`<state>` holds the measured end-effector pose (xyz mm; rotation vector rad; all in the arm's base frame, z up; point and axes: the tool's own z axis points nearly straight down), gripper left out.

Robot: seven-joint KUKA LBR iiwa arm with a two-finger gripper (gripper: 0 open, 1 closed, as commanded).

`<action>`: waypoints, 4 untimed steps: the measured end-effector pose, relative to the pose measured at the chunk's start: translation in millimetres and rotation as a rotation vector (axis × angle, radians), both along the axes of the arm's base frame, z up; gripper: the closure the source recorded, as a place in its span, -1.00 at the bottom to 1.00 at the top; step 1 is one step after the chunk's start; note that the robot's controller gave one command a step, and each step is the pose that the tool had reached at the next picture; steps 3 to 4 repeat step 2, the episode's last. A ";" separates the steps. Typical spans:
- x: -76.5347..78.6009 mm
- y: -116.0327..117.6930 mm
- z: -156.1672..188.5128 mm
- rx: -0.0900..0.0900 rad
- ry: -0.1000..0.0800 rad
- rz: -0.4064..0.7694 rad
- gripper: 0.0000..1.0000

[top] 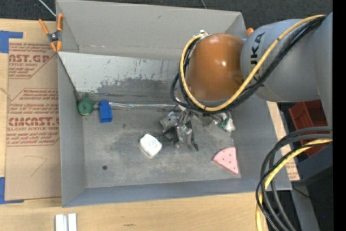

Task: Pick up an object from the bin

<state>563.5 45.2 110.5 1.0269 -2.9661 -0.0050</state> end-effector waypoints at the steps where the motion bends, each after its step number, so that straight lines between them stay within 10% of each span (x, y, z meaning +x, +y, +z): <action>1: 0.2 0.2 6.7 0.000 -0.001 0.000 1.00; 4: 0.1 0.4 9.2 0.000 -0.001 -0.001 1.00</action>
Offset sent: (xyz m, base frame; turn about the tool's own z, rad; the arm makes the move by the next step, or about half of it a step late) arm -0.0001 0.0000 0.0159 0.0000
